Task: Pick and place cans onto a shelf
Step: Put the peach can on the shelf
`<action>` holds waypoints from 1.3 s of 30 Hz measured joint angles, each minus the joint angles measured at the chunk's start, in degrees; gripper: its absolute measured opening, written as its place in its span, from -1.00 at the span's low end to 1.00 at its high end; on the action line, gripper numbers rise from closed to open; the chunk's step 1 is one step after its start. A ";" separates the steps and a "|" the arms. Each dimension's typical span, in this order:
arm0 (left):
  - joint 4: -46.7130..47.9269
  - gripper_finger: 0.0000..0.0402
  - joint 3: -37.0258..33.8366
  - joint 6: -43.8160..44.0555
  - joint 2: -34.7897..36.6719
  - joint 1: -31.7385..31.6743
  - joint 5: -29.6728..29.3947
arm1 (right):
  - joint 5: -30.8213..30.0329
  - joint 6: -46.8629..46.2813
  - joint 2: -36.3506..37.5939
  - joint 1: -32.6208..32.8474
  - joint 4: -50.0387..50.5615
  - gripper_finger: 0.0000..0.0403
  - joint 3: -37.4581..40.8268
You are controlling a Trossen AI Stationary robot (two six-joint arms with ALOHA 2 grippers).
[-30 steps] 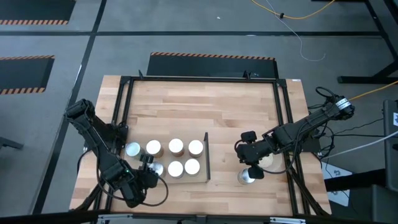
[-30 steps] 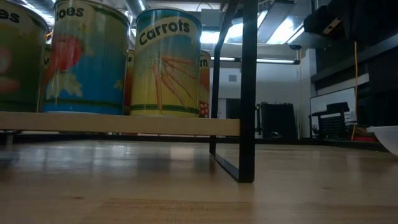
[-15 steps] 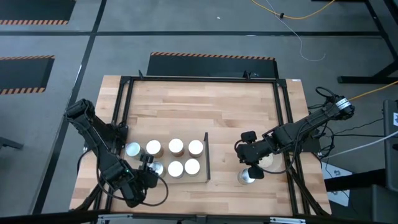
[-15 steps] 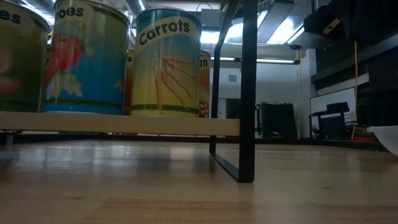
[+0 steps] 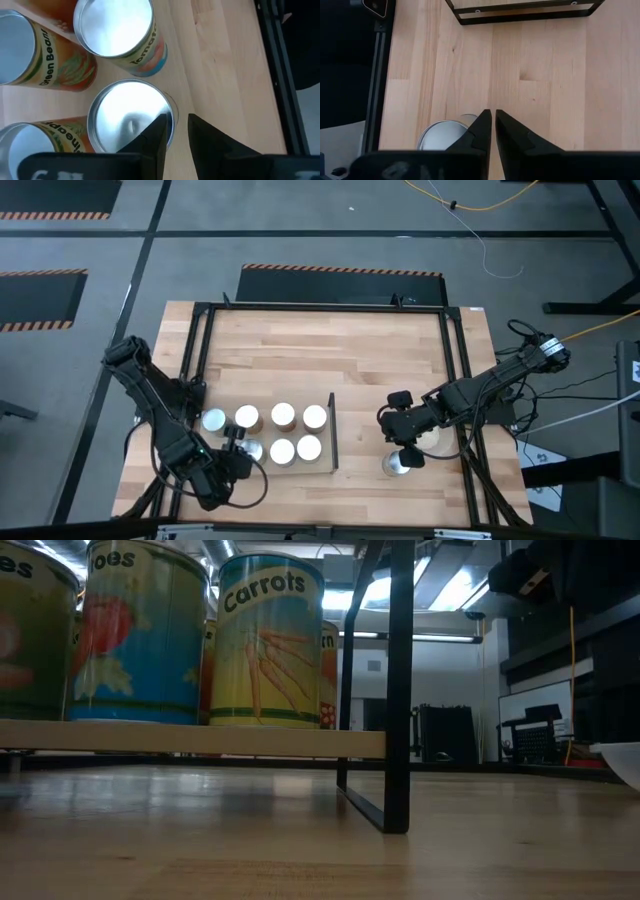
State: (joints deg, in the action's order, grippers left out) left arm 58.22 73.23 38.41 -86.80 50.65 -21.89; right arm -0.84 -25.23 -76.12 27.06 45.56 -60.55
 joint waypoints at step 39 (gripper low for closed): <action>-5.36 -0.65 0.04 -0.09 7.48 -0.28 -10.54 | -5.18 -32.59 -0.01 9.95 10.08 -0.85 0.00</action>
State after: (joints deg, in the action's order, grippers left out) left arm 52.86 73.28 38.33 -79.33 50.37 -32.42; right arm -6.02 -57.82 -76.13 37.01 55.64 -60.55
